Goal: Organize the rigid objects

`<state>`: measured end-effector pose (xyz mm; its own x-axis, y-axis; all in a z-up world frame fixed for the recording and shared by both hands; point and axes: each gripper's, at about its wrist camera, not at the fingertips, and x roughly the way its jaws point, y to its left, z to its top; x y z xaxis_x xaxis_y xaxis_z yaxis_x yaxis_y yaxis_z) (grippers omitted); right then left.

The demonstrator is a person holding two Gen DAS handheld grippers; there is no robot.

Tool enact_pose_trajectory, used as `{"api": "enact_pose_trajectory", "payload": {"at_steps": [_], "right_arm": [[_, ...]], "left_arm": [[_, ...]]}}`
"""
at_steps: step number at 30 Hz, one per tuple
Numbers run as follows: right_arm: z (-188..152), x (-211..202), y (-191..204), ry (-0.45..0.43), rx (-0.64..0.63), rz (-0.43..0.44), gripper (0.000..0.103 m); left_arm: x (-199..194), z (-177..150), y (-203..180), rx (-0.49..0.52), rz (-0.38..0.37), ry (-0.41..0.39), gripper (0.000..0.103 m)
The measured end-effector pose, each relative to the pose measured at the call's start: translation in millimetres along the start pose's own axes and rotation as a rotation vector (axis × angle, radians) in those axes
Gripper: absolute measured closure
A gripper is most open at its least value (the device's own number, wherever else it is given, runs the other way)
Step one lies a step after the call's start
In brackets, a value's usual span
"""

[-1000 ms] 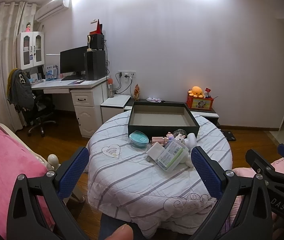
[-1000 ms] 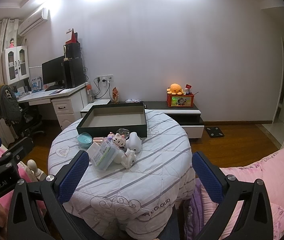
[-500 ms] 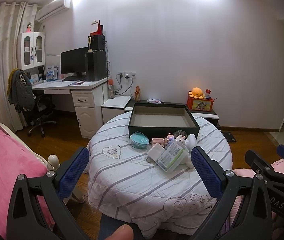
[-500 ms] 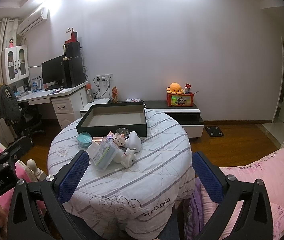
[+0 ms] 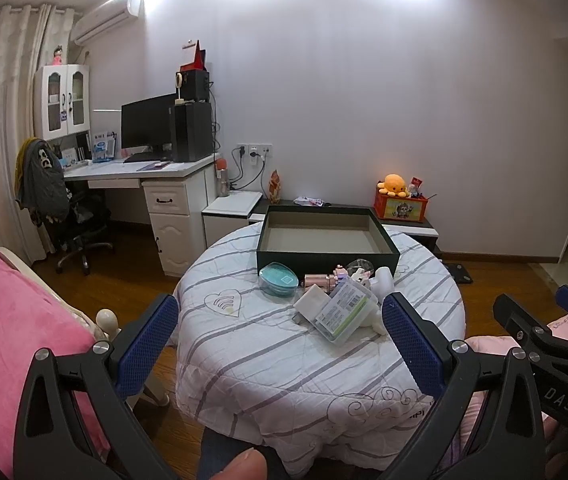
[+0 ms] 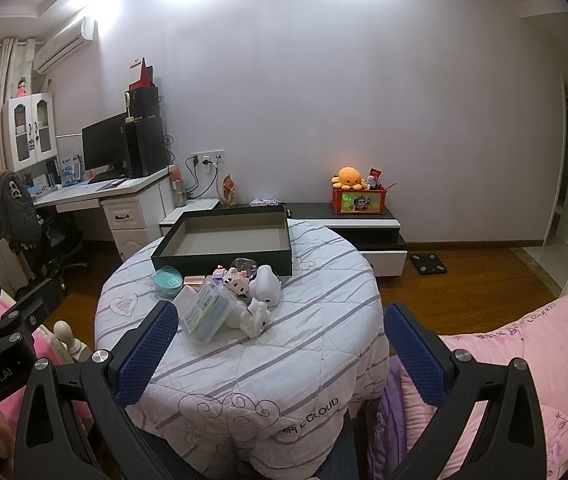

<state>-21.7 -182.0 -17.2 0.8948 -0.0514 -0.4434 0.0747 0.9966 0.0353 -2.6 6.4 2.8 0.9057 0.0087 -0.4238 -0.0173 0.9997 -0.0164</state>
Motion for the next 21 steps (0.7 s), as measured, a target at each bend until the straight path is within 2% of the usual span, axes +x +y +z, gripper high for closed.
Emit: {"api": "enact_pose_trajectory", "payload": {"at_steps": [21], "right_arm": [[0.5,0.8,2.1,0.008,-0.003,0.003,0.0]], "left_arm": [[1.7,-1.6,1.5,-0.002,0.002,0.002,0.0]]}}
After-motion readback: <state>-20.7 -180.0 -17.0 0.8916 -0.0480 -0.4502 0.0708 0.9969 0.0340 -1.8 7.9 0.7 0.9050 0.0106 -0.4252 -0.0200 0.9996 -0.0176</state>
